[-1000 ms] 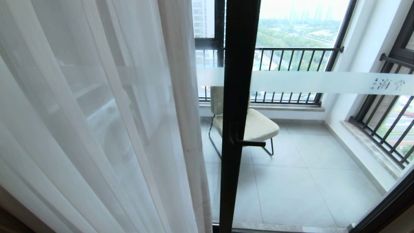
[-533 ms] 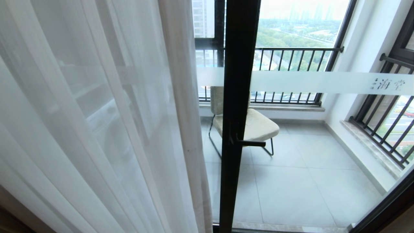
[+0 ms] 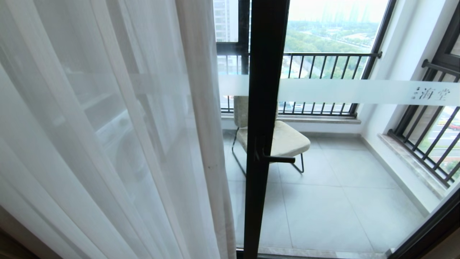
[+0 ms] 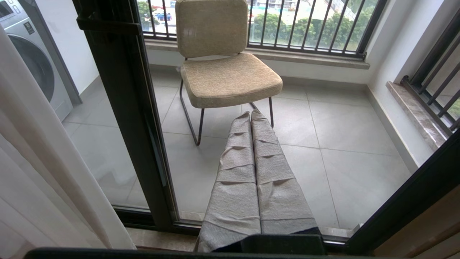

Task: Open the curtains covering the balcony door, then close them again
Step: Pull the inner curtains open on both sides

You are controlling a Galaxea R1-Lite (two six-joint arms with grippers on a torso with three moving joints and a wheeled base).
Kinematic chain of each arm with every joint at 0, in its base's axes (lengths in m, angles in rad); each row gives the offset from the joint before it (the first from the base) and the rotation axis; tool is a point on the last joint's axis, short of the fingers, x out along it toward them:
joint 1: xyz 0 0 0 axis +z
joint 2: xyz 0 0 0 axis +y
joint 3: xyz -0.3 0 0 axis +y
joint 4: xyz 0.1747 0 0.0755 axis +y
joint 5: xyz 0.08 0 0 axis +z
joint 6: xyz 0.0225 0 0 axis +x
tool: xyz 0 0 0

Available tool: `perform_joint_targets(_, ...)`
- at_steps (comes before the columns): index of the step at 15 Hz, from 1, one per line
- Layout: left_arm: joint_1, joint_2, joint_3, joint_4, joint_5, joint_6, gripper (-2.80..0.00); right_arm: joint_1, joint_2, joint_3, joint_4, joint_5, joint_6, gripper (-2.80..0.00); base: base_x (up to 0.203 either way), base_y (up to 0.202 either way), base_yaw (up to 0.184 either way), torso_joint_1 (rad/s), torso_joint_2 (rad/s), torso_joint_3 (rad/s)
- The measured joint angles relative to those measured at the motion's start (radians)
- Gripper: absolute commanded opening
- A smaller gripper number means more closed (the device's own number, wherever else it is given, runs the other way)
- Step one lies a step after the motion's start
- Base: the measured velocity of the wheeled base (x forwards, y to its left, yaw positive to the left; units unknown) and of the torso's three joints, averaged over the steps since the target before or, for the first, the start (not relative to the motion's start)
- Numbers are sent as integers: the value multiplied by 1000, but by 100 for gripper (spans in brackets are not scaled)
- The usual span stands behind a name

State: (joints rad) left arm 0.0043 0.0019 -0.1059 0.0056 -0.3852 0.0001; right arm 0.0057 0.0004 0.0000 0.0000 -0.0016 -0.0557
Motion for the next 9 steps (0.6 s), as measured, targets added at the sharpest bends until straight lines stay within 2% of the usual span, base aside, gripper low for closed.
perform_joint_targets(3, 1, 11, -55, 100, -141, -19, -280, 0, 0, 0, 0, 0, 0, -280, 0, 0, 0, 0, 0, 0)
perform_joint_targets(6, -8, 101, -70, 71, -232, -19, -280, 0, 0, 0, 0, 0, 0, -280, 0, 0, 0, 0, 0, 0)
perform_joint_targets(9, -88, 267, -103, 32, -305, -18, -280, 0, 0, 0, 0, 0, 0, -280, 0, 0, 0, 0, 0, 0)
